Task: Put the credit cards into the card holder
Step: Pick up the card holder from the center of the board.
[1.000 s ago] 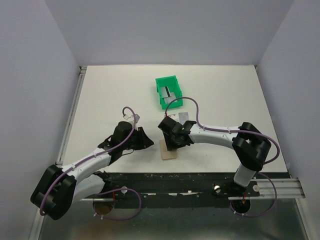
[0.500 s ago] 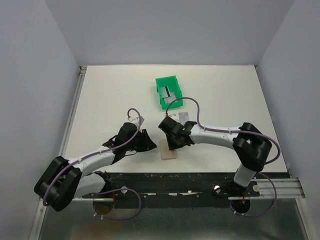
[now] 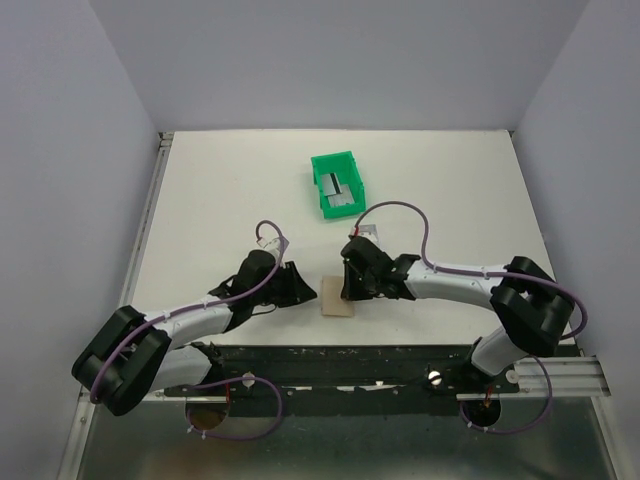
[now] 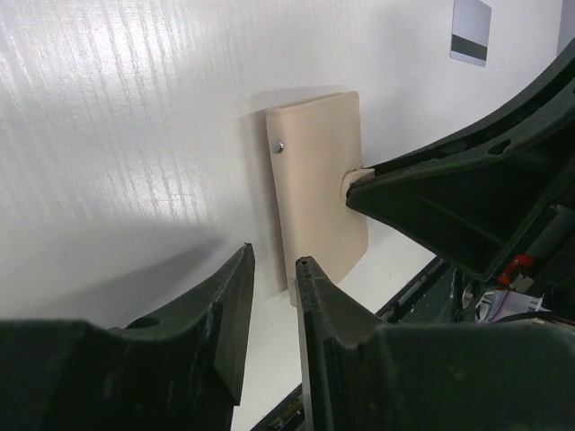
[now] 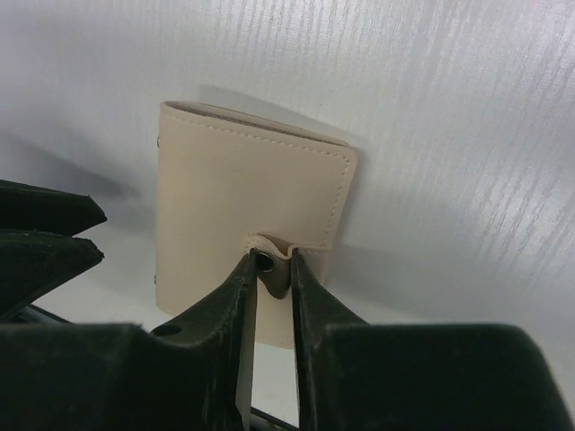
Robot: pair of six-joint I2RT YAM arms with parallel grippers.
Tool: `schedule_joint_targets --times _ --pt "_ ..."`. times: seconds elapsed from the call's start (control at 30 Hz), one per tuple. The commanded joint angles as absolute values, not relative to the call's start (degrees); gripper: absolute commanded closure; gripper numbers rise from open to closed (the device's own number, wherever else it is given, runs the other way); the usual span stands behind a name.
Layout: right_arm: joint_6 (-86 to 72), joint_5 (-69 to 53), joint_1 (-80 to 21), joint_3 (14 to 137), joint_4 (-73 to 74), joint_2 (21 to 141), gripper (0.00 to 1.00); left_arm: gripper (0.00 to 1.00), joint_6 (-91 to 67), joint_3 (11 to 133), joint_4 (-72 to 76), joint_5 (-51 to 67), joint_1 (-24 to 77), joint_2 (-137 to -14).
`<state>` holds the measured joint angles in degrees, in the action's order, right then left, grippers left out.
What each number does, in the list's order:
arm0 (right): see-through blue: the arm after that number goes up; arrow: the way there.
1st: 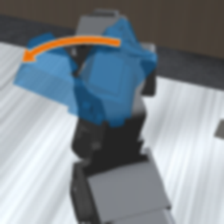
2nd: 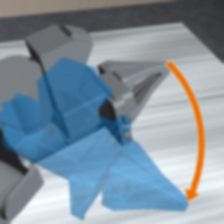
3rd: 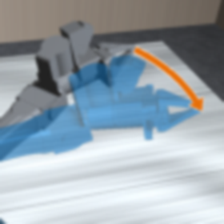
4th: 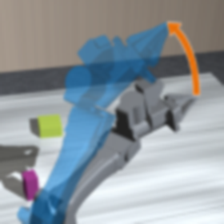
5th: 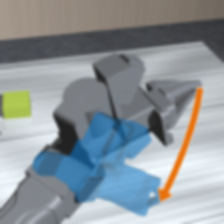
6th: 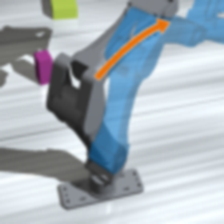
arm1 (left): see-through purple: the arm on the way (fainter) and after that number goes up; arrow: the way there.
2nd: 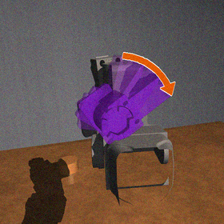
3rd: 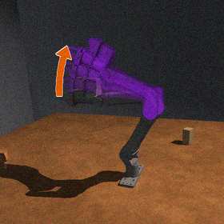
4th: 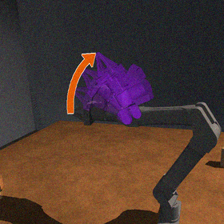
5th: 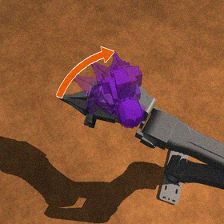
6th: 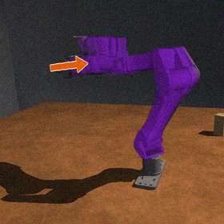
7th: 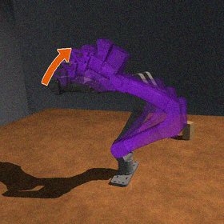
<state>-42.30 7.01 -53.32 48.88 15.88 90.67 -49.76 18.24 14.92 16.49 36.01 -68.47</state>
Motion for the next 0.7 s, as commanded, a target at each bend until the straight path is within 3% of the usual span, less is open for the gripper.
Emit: schedule_joint_targets --times 0.0,0.23,0.67 --pt "-44.0 0.8 -51.4 44.4 9.9 89.2 0.93 0.59 -52.4 16.2 20.7 18.2 36.3 -66.9" --pt "-43.4 -4.0 -50.6 43.8 6.5 88.9 0.93 0.46 -52.1 16.4 23.4 19.5 36.6 -67.2" --pt "-44.4 -4.6 -49.8 41.4 4.9 87.3 1.00 0.45 -49.8 16.6 17.8 15.6 37.6 -65.7"
